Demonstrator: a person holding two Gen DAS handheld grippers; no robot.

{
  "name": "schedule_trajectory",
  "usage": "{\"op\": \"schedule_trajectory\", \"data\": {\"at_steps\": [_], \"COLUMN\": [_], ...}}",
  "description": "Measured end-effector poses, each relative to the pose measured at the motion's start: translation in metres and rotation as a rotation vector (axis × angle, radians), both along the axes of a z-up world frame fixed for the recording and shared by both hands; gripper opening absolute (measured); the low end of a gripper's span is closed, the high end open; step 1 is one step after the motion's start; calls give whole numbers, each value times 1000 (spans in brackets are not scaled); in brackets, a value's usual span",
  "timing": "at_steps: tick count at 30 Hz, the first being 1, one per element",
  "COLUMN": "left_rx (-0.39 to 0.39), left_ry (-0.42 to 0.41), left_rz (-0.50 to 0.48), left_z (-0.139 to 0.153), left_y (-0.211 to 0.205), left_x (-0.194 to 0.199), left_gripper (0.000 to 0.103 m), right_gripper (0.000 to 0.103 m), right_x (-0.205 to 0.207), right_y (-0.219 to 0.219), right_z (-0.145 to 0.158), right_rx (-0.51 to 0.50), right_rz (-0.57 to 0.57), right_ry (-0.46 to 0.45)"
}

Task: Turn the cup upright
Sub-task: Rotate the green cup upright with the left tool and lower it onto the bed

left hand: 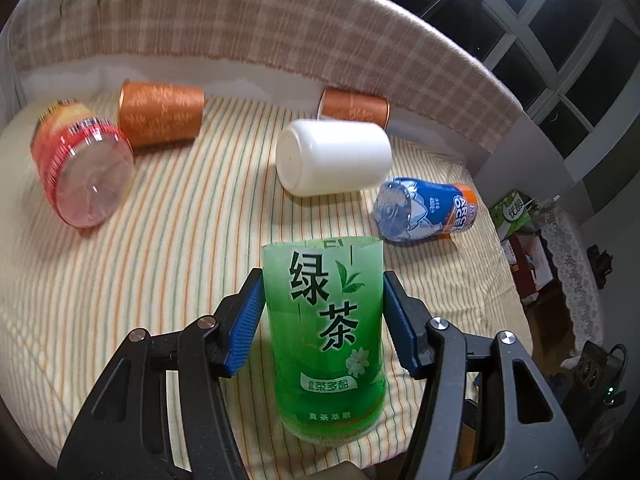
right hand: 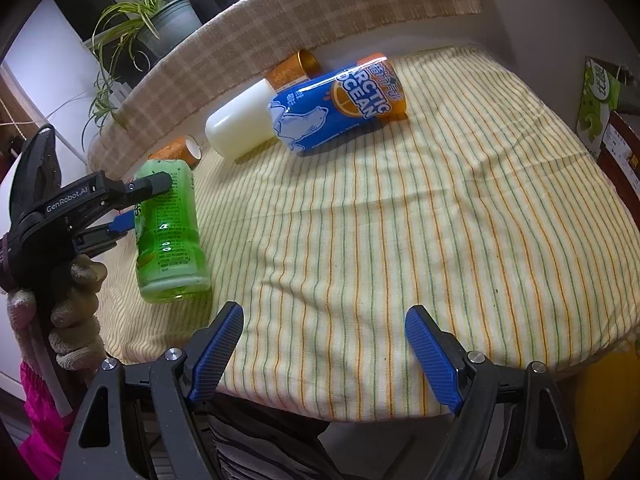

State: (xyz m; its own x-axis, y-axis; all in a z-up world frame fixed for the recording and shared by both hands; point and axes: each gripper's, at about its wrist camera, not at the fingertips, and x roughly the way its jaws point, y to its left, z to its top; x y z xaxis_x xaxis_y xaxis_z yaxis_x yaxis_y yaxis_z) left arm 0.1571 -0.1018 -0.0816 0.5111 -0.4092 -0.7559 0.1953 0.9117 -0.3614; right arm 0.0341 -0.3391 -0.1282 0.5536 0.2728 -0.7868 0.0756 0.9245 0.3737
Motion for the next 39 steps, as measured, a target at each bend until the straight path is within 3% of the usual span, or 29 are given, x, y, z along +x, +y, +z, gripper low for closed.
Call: {"op": "schedule_trajectory", "data": {"at_steps": [17,39], "left_rx": [134,159], "left_ry": [-192,-206], "left_rz": [19,-30], "left_z": [17,12], "left_y": [-9,-15], "left_x": [0,-14], "left_gripper": [59,59], "right_gripper": [85,85], "right_x": [-1,1], "right_y": [1,7], "right_z": [0,4], "right_rx": [-5,-21], "right_rz": [-9,0], "right_ry": [4,-7]}}
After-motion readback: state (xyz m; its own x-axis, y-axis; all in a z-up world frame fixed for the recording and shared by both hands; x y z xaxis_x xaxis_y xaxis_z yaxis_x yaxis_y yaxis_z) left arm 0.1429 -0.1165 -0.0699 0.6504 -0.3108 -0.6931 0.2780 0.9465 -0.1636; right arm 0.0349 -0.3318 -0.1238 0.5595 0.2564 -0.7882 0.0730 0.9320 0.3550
